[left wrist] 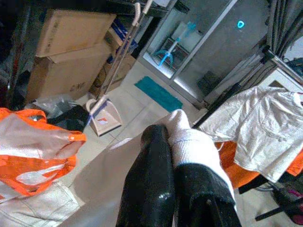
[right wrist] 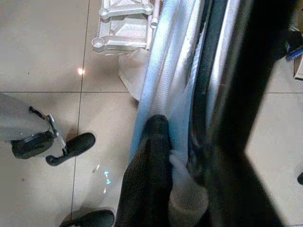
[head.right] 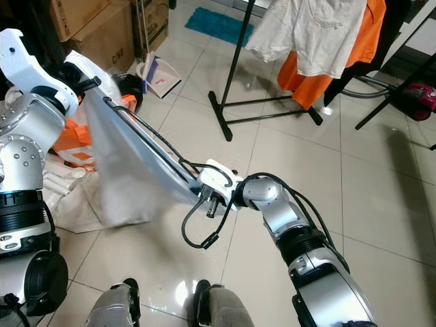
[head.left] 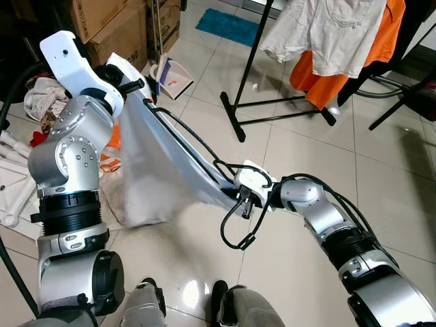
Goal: Hang hanger
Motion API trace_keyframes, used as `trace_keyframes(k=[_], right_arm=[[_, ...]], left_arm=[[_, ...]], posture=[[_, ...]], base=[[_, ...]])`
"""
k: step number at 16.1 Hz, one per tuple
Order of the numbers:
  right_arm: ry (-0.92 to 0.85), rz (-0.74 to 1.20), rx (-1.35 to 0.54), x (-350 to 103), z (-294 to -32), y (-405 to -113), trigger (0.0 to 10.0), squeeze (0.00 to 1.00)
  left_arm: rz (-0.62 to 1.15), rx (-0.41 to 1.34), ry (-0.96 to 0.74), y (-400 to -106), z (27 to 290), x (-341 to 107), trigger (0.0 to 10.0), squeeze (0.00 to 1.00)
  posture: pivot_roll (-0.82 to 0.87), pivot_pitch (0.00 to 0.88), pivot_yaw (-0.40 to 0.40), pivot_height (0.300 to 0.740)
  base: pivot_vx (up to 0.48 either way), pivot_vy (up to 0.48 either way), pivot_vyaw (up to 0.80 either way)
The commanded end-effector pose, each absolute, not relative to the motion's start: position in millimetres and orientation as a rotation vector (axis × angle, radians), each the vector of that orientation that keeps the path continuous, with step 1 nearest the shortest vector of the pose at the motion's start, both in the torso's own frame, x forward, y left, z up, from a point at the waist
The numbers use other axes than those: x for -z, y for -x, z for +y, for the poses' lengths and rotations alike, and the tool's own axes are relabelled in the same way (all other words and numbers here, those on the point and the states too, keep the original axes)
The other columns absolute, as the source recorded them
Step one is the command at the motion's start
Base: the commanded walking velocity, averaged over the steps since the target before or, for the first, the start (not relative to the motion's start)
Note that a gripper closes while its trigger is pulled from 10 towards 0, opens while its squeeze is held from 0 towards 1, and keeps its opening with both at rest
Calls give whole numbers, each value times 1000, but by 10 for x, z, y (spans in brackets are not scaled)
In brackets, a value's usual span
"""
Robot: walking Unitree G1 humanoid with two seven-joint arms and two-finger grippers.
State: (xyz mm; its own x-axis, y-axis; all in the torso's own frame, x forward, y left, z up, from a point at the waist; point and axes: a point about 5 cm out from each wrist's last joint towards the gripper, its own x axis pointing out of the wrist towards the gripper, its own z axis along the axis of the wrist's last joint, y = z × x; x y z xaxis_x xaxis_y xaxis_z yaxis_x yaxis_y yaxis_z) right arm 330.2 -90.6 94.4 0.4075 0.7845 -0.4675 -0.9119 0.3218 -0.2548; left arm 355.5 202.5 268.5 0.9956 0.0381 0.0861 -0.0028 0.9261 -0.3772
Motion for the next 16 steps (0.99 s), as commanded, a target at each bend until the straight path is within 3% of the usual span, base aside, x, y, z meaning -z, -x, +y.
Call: trace_keyframes(k=[1, 8, 16], right_arm=[[550, 363, -1115, -814, -1011, -3273, 0, 0], [563, 431, -1104, -741, -980, -3279, 0, 0], [299, 374, -986, -912, -966, -3418, 0, 0]], left_arm=[[-185, -5, 388, -3502, 1982, -2935, 10000, 0], [-199, 71, 411, -3442, 1809, -3041, 10000, 0], [-137, 24, 392, -3474, 1960, -2884, 10000, 0]], posture=[[-31, 207, -171, 740], [-27, 201, -171, 740], [-16, 194, -158, 740]], base=[[0, 0, 0], [0, 0, 0], [0, 0, 0]])
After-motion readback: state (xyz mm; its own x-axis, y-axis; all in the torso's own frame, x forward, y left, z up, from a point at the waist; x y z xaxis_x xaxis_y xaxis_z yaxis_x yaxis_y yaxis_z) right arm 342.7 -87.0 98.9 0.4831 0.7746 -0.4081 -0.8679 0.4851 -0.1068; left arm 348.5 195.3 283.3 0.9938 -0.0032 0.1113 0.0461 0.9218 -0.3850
